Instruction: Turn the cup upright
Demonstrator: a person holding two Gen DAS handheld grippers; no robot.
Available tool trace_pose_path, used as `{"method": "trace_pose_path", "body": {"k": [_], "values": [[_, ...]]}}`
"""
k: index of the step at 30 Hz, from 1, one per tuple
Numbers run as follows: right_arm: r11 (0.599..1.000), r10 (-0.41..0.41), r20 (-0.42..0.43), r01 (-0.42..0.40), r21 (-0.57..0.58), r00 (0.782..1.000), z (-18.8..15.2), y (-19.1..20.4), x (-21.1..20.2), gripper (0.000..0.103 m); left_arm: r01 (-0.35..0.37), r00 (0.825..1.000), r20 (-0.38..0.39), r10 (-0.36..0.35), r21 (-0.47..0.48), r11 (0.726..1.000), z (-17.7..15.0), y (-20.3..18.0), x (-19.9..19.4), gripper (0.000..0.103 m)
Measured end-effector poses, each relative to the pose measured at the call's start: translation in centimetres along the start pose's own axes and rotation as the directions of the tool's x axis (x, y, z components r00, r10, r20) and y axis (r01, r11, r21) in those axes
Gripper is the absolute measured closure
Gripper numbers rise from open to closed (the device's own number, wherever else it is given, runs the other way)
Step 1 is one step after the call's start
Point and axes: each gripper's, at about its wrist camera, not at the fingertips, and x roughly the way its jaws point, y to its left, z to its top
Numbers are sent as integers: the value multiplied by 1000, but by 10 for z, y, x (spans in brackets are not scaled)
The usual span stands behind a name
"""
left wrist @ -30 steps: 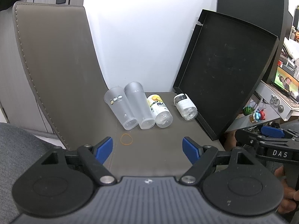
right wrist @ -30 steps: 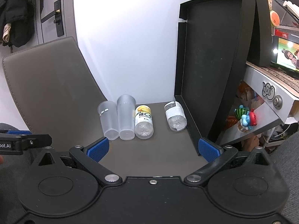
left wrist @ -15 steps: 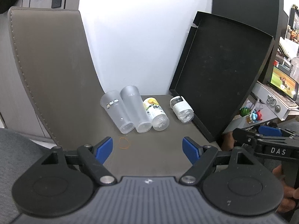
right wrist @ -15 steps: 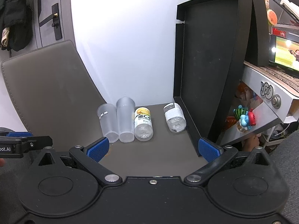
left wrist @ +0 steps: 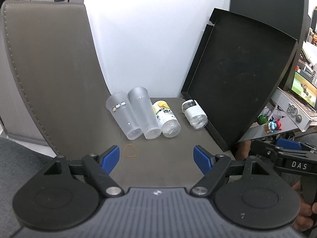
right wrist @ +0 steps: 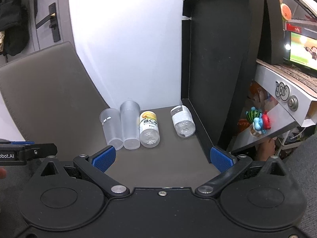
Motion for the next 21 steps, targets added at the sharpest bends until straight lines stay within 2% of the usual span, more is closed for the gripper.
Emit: {"method": "trace_pose_path", "body": {"k": [10,21], "values": [[998,-27,-50,30,60,998,6,-9,13,0,50,998,-32,-50,-3,999,18,-8,27,22],[988,-67,-48,73,137,997,20,-26,25,1,111,992,-58,-111,-1,994,52,-26,68,23]]}}
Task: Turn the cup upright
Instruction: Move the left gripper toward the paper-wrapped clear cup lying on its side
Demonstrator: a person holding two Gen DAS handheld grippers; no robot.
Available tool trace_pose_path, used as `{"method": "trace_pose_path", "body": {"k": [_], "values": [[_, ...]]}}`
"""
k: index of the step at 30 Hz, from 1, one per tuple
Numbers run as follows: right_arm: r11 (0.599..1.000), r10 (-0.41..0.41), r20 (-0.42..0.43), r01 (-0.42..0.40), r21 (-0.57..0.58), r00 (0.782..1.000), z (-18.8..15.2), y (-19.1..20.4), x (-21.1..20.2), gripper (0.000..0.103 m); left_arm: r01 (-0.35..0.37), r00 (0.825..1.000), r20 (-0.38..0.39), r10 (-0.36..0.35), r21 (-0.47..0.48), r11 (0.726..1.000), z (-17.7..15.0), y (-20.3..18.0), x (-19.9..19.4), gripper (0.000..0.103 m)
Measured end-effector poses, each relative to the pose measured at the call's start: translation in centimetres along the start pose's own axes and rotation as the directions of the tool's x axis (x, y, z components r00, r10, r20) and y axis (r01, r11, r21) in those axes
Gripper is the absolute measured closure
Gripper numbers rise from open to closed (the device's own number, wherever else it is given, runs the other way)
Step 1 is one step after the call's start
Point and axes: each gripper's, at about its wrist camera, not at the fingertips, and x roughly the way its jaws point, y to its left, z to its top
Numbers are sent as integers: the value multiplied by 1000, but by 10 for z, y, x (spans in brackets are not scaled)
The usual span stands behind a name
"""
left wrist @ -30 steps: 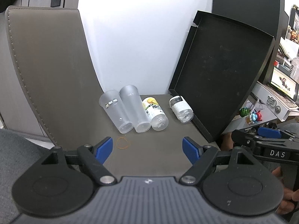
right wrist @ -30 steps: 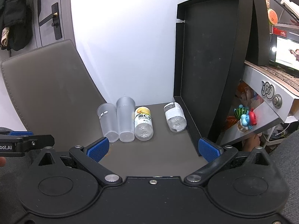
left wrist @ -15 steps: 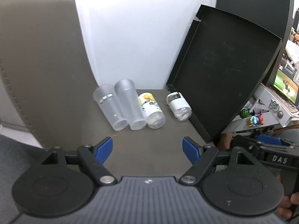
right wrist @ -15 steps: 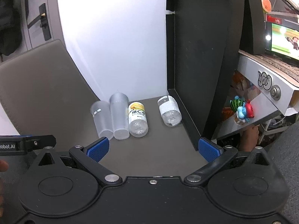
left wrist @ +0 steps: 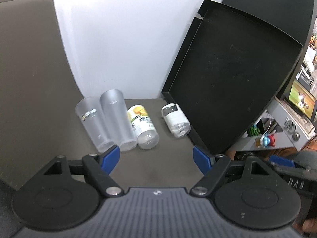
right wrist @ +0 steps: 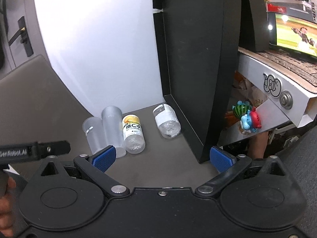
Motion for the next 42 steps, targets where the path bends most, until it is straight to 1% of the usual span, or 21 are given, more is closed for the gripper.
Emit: {"method": "trace_pose_path", "body": {"k": [3,7,17,23,30,32,35,37,42], "values": [[1000,-9,-3,9,12,1000,1,-1,5,1,7,1000,-13,-7,0,1000,10,-4,11,26],[1000,-18,-4,18,5,1000,0,1,11,1,25,999,-43,-25,13,1000,20,-9,24,26],[999,-35,-15,35,20,999,-4,-3,22,2,51,994,-96,-50,11,999,41,-13,59,26],[1000,-24,-12,25,19,1000,-4,-3,27,2,65,990,-124,-64,9,998,50,-21,83,26],[998,-28,-22,30,60,999,-5,-10,33,9,86,983,-161,-89,-25,996,57,-24,112,26],[997,-32,-22,33,69,999,-5,-11,35,9,90,982,-167,-94,-27,996,59,-25,120,26],[995,-39,-21,41,88,999,-5,-14,40,9,105,978,-172,-114,-59,993,61,-23,134,26],[993,-48,-30,51,110,998,-5,-18,44,12,94,979,-175,-103,-60,994,61,-22,145,26],[982,-67,-35,72,174,997,-4,-31,48,13,96,973,-203,-111,-80,992,60,-20,170,26]]}}
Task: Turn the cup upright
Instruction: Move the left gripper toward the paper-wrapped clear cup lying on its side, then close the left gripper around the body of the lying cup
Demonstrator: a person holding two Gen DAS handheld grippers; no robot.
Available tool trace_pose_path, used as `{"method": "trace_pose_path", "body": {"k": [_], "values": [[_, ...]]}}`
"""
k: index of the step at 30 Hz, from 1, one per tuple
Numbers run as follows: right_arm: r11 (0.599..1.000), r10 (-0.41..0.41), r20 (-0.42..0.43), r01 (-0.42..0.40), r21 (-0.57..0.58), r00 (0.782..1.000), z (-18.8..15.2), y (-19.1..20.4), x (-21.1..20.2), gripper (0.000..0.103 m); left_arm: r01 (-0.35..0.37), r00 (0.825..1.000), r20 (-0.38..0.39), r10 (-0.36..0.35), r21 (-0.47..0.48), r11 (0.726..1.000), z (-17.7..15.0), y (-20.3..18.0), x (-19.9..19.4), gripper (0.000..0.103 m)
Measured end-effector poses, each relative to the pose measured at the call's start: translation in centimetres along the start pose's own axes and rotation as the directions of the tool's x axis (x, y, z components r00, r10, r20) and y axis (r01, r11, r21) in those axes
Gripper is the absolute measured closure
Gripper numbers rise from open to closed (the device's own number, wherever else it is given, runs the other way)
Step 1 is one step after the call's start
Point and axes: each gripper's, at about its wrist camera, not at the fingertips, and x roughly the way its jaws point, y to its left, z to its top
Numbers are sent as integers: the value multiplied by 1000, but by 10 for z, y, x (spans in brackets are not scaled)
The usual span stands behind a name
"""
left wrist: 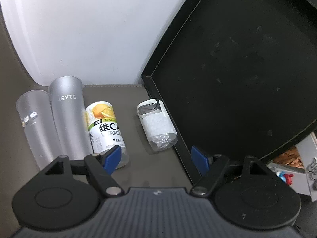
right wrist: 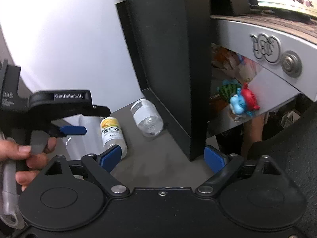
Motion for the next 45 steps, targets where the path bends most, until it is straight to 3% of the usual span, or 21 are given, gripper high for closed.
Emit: {"method": "trace_pose_path", "body": {"k": [9,16,25,30,37,40,45], "values": [[1000,-2,-25,2,19,1000,-2,-1,10,16,18,1000,-17,-18,-9,1000,13,3,33,27],[999,-17,-41,19,32,999,-3,-2,15,16,39,998,-49,-43,-86,996,26,10,70,28],[1000,-1,-84,3,25,996,-7,1,19,16,106,984,-120,-130,-189,976,34,10,118,28],[999,0,-78,3,34,997,-6,-1,17,16,103,973,-182,-144,-214,971,34,5,146,28],[999,-3,-84,6,39,996,-6,-2,18,16,66,971,-212,-113,-215,974,35,2,165,28],[999,-2,-81,4,35,997,-5,-1,18,16,26,970,-230,-76,-214,976,33,1,169,41],[1000,-4,-77,6,26,997,-6,1,16,16,20,968,-239,-75,-227,974,30,-1,164,43]]}}
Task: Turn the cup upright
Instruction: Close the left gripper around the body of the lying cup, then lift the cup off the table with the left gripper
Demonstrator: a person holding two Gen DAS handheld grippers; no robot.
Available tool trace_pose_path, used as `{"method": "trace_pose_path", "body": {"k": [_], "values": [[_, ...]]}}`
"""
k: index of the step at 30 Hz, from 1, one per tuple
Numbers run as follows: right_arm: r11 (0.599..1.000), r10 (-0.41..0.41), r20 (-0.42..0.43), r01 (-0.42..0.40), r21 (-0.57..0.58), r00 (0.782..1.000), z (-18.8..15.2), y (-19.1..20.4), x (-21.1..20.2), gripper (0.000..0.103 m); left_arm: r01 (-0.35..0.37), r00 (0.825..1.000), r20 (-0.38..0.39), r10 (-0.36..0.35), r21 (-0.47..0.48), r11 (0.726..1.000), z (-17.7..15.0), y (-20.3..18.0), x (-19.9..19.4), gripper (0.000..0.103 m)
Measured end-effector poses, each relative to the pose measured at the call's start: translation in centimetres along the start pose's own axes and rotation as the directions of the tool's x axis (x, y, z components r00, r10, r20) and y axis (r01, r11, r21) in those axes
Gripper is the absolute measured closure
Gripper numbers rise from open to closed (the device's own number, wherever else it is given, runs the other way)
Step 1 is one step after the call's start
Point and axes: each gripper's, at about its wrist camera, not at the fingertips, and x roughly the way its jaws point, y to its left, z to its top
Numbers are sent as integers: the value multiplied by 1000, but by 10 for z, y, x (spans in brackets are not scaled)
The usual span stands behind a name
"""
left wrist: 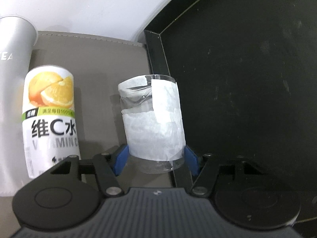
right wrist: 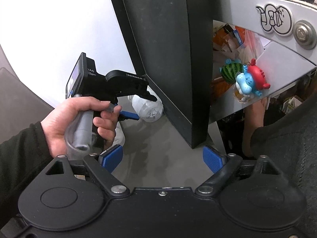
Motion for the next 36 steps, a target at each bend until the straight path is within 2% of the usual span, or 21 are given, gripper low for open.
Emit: {"method": "trace_pose_path", "body": {"k": [4,12,22,36], "values": [[1000,-3,3,3,6,1000,0,-1,-1,16,9,1000,-19,-10,-5,1000,-12,-1,-6,43],[1000,-3,6,3,6,1000,-1,-1,-2,16,0,999,-43,2,44,999,-30,0,-18,44],[999,-8,3,8,35,1000,0,-8,-1,20,-8,997,-74,14,82,997,-39,7,-25,44],[999,1,-1,-1,51,1000,0,-11,-2,20,-2,994,-107,13,102,995,-63,10,-36,44]]}}
